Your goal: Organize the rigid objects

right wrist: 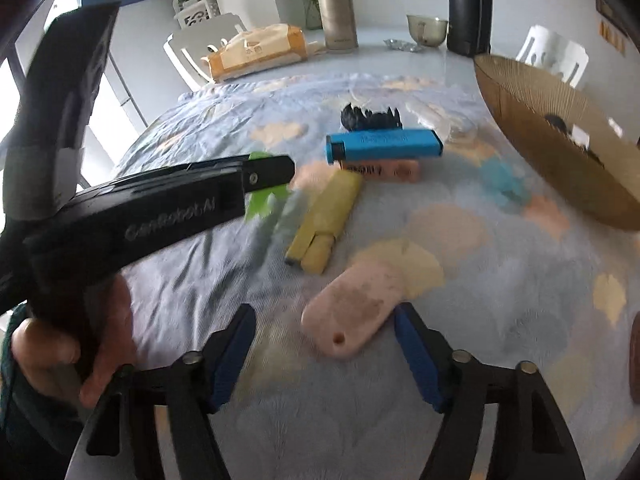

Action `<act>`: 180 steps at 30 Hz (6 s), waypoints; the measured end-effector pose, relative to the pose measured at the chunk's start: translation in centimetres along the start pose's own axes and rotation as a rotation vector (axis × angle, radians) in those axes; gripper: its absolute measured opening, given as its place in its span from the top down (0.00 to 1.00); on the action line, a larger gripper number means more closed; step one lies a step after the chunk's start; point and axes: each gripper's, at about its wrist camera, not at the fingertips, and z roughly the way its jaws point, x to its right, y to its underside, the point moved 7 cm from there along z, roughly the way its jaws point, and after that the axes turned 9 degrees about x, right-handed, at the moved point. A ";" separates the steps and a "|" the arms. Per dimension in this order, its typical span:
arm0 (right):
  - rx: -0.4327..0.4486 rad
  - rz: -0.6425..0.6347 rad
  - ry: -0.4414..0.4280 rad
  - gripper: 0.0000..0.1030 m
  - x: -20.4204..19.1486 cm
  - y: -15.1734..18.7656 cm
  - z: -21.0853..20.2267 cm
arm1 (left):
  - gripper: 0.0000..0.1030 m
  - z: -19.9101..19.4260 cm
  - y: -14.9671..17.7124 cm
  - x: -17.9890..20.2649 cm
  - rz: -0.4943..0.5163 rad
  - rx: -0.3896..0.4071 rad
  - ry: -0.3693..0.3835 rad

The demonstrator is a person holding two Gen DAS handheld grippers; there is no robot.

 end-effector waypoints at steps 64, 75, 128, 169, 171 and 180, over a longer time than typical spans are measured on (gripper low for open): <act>0.358 0.154 0.117 0.36 8.8 -9.9 -13.5 | 0.23 -9.0 -10.1 6.5 -0.091 0.300 0.162; 0.273 0.022 0.134 0.28 3.7 -1.2 -5.6 | 0.23 -6.0 0.4 1.0 -0.044 0.137 -0.010; 0.051 0.119 0.006 0.21 -0.4 -1.5 -0.3 | 0.54 7.1 -2.4 5.5 0.246 -0.193 0.099; 0.097 0.147 -0.012 0.76 4.6 2.4 -5.6 | 0.79 -1.2 4.0 1.5 0.088 -0.284 0.119; 0.099 0.157 -0.015 0.76 4.8 2.1 -5.3 | 0.66 -1.9 4.5 1.7 0.108 -0.269 0.086; 0.092 0.063 0.078 0.60 3.4 1.6 -4.0 | 0.56 -1.8 5.3 3.4 0.219 -0.203 -0.051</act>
